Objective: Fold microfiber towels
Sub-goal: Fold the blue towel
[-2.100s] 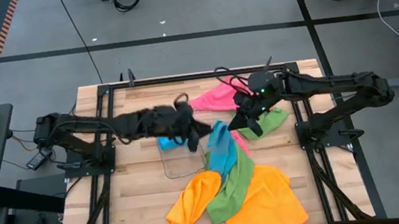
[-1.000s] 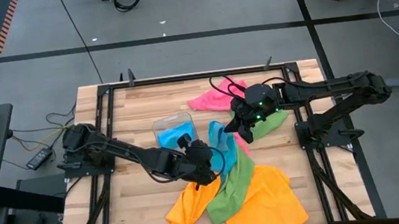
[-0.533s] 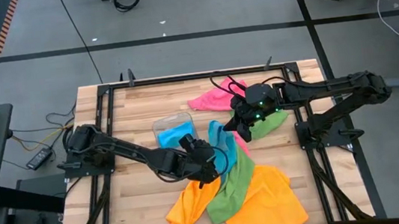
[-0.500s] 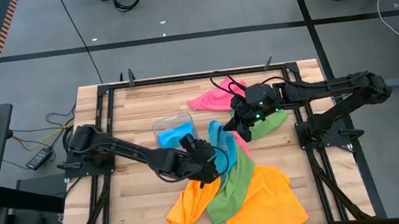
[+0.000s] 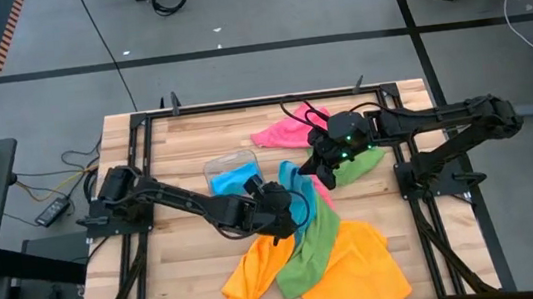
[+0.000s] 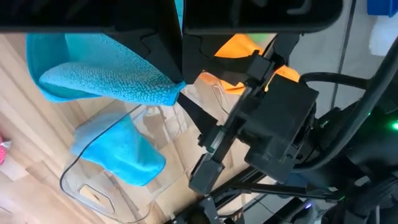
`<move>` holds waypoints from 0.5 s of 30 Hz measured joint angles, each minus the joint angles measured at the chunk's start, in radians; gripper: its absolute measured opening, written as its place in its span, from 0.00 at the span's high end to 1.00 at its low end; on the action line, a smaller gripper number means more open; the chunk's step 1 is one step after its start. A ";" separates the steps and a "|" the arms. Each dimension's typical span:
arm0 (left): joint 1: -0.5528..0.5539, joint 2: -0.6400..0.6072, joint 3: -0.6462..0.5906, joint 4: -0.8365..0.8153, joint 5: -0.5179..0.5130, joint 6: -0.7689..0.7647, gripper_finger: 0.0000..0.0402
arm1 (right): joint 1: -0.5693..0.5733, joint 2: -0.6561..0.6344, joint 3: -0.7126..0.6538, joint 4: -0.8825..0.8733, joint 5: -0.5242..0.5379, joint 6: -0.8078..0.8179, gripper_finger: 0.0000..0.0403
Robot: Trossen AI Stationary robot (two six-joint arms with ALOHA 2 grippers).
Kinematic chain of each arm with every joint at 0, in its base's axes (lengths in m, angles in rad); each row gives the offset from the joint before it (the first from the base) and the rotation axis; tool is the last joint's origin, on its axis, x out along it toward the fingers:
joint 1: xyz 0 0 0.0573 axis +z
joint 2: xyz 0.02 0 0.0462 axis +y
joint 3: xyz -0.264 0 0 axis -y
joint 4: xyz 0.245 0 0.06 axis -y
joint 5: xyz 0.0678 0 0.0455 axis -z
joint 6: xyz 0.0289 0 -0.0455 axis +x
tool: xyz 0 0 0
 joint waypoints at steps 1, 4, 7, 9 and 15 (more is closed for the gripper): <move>0.001 0.000 0.000 0.000 0.000 0.000 0.56 | 0.000 0.000 0.000 0.000 0.000 0.000 0.99; 0.002 0.000 0.000 0.000 0.000 0.000 0.66 | 0.000 0.000 0.000 0.000 0.000 0.000 0.99; 0.002 -0.001 0.000 0.001 0.001 0.000 0.81 | 0.000 0.000 0.000 -0.002 -0.002 -0.007 0.99; 0.002 -0.008 0.000 0.000 0.015 -0.002 0.93 | 0.000 0.000 0.000 -0.003 -0.025 -0.021 0.99; 0.019 -0.066 0.026 -0.038 0.168 -0.021 0.97 | 0.001 0.000 0.000 -0.083 -0.123 -0.059 0.97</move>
